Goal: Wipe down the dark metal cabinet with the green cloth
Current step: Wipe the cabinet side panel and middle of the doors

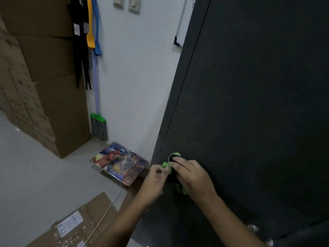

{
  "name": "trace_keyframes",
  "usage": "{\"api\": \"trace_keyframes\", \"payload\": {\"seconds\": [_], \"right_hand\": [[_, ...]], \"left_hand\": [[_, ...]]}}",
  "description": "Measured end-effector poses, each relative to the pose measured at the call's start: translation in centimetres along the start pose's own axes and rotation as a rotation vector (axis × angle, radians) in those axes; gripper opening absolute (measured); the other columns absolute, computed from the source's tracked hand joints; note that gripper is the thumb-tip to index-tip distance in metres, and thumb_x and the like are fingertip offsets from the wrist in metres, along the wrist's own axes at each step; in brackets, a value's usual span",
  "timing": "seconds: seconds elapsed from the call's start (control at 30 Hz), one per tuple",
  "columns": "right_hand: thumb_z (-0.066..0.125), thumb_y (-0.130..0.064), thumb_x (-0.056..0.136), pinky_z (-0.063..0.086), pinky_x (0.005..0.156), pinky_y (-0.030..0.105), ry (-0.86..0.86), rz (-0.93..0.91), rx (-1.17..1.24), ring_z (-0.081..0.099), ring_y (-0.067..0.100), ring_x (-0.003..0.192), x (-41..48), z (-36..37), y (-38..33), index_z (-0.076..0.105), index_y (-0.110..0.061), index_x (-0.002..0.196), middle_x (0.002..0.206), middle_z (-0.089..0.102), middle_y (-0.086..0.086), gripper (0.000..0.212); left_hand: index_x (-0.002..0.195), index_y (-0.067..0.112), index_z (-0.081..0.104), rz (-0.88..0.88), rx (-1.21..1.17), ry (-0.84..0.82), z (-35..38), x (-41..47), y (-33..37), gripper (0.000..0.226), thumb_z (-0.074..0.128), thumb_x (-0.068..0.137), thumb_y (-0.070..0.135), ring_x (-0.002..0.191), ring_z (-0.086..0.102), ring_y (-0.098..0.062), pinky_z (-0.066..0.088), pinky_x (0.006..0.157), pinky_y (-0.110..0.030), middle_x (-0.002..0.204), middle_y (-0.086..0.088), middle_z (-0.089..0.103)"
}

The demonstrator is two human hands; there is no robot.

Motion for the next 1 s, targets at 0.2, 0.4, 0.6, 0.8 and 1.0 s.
{"api": "trace_keyframes", "payload": {"seconds": [0.2, 0.4, 0.6, 0.8, 1.0], "right_hand": [[0.063, -0.007, 0.083, 0.031, 0.114, 0.015, -0.145, 0.190, 0.350, 0.051, 0.014, 0.133, -2.0, 0.9, 0.8, 0.064, -0.015, 0.132, 0.148, 0.052, 0.002, 0.050], [0.045, -0.029, 0.086, 0.026, 0.120, 0.043, -0.354, -0.039, 0.203, 0.050, 0.020, 0.135, -1.5, -1.5, 0.2, 0.073, -0.028, 0.117, 0.129, 0.067, -0.007, 0.042], [0.056, -0.022, 0.084, 0.028, 0.112, 0.068, -0.019, -0.357, -0.075, 0.054, 0.033, 0.132, 0.6, -9.7, -0.2, 0.077, -0.022, 0.093, 0.102, 0.074, -0.006, 0.023], [0.048, -0.029, 0.085, 0.011, 0.122, 0.057, -0.131, -0.436, -0.332, 0.031, 0.030, 0.147, 0.6, -8.7, 2.2, 0.074, -0.029, 0.107, 0.124, 0.068, -0.004, 0.034], [0.043, -0.033, 0.086, 0.004, 0.122, 0.058, -0.133, -0.436, -0.428, 0.035, 0.031, 0.144, 0.7, -7.5, 2.1, 0.074, -0.029, 0.102, 0.119, 0.069, -0.003, 0.035]], "left_hand": [[0.113, 0.020, 0.040, 0.044, -0.189, 0.192, 1.6, 0.4, 0.3, 0.024, 0.057, 0.097, 0.029, 0.096, 0.063, -0.018, 0.056, 0.083, -0.044, 0.107, -0.010, 0.061], [0.112, 0.025, 0.035, 0.320, -0.136, 0.569, 1.6, -0.2, 1.1, 0.042, 0.065, 0.082, 0.027, 0.101, 0.056, -0.027, 0.050, 0.085, -0.040, 0.112, -0.012, 0.051], [0.109, 0.024, 0.039, 0.298, -0.317, 0.987, -2.3, -0.7, 0.7, 0.033, 0.062, 0.091, 0.009, 0.105, 0.051, -0.022, 0.045, 0.095, -0.039, 0.113, -0.004, 0.050], [0.109, 0.023, 0.045, 0.632, -0.169, 1.059, -2.6, -0.6, 8.2, 0.018, 0.053, 0.095, 0.031, 0.107, 0.048, -0.021, 0.043, 0.091, -0.037, 0.113, 0.003, 0.048], [0.116, 0.022, 0.039, 0.644, 0.030, 1.035, -0.6, 0.9, 4.8, 0.026, 0.046, 0.094, 0.034, 0.109, 0.045, -0.024, 0.036, 0.094, -0.035, 0.118, -0.007, 0.045]]}}
Point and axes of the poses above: each hand's wrist, its own x-axis towards the middle knuckle, its own z-axis out of the palm, y = z × x, the point moved 10 cm from there along x, towards the middle knuckle
